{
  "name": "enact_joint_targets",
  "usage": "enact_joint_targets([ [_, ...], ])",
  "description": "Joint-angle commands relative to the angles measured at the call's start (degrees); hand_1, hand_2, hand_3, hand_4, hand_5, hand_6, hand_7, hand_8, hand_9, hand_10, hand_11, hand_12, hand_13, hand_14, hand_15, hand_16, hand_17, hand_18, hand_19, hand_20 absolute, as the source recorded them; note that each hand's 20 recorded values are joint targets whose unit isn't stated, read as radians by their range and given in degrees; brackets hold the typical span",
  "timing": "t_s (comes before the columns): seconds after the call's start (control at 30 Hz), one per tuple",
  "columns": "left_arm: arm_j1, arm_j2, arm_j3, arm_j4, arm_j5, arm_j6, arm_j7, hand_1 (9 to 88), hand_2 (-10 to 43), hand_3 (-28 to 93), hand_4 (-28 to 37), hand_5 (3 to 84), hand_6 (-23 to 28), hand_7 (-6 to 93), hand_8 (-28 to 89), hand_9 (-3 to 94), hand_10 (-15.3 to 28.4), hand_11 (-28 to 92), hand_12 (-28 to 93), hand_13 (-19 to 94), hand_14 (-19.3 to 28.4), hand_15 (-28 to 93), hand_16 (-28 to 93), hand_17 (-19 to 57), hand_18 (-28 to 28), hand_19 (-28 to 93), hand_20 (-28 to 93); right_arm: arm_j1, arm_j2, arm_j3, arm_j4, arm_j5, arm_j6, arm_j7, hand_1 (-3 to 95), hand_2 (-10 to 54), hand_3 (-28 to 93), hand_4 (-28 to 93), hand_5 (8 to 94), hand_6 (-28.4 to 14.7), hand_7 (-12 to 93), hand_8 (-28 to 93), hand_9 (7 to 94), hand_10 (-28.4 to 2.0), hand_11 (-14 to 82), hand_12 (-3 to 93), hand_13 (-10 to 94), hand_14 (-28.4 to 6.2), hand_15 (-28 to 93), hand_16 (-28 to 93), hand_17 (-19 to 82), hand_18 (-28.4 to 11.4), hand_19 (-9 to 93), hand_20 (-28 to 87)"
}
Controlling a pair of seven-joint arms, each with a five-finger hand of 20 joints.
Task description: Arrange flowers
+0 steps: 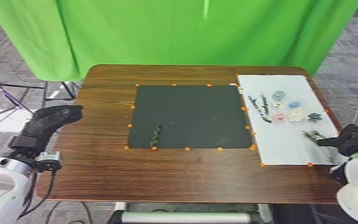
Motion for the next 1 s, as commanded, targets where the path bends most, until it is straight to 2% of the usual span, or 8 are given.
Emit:
enact_joint_targets([
  [0.03,0.2,-0.53,-0.02,-0.36,0.13,-0.68,-0.42,33.6,-5.6,60,-15.3,48.8,4.5,16.3,-7,46.0,13.8,21,12,36,18.1,19,2,4.7,13.5,8,18,1.0,0.2,-3.2,1.9,-1.9,1.4,0.7,39.0,-9.5,56,-12,69.8,-5.6,18,-4,82.6,-14.5,21.2,22.8,94,-0.9,62,28,68,-11.5,93,60],
  [0.1,-0.1,-0.41,0.13,-0.13,0.13,-0.94,-0.44,33.6,-5.6,60,-15.3,48.8,4.5,16.3,-7,45.9,13.7,21,12,36,18.1,19,2,4.7,13.5,8,18,1.2,0.4,-4.1,2.4,-2.5,3.7,1.0,43.1,-9.5,57,-13,71.5,-5.0,20,-3,85.0,-13.9,22.4,23.0,94,-0.7,63,27,69,-11.3,93,59],
  [0.2,0.0,-0.44,-0.01,-0.23,0.11,-0.88,-0.62,33.6,-5.5,60,-15.3,48.8,4.5,16.3,-7,45.9,13.8,21,12,36,18.0,19,2,4.7,13.5,8,18,1.1,0.6,-4.2,2.5,-2.2,7.0,0.7,53.9,-9.5,48,-11,74.3,-4.6,18,17,88.0,-13.3,23.4,23.2,94,-0.4,65,24,71,-10.8,93,58],
  [0.27,0.1,-0.46,-0.11,-0.31,-0.01,-0.78,-0.63,33.6,-5.5,60,-15.3,48.8,4.5,16.3,-7,45.9,13.8,21,12,36,18.1,19,2,4.7,13.5,8,18,1.2,1.0,-3.9,2.0,-1.5,7.9,0.8,59.2,-7.1,45,-11,77.5,-4.2,18,22,90.3,-12.6,24.6,23.5,94,-0.3,66,22,72,-10.6,93,57],
  [0.4,0.3,-0.45,-0.16,-0.36,-0.18,-0.68,-0.65,33.6,-5.5,60,-15.3,48.8,4.5,16.3,-7,46.0,13.7,21,12,36,18.1,19,2,4.7,13.5,8,18,0.9,1.5,-2.5,0.5,-0.1,8.3,0.6,61.9,-3.0,44,-11,79.9,-3.6,20,23,92.7,-12.2,26.3,24.1,94,-0.3,68,21,73,-10.7,93,57],
  [0.73,0.1,-0.53,-0.29,-0.35,-0.02,-1.19,-0.92,33.5,-5.6,61,-15.4,48.7,4.5,16.4,-6,46.0,13.7,21,12,36,18.0,19,2,4.6,13.5,8,18,1.1,2.3,-0.6,-6.4,0.8,8.9,-0.1,61.7,-3.9,48,-11,81.9,-3.8,20,23,93.6,-12.1,28.1,24.3,94,-0.1,69,20,74,-10.3,93,58],
  [1.0,0.1,-0.23,-0.33,-0.47,-0.09,-1.52,-1.00,33.5,-5.5,61,-15.3,48.8,4.4,16.4,-7,46.0,13.8,21,12,36,18.1,19,2,4.6,13.5,8,18,8.3,0.1,-9.0,-11.7,-0.9,11.1,-2.2,60.9,-4.9,50,-11,82.5,-3.9,19,23,93.7,-12.2,28.5,24.0,94,0.0,69,20,74,-10.2,93,58],
])
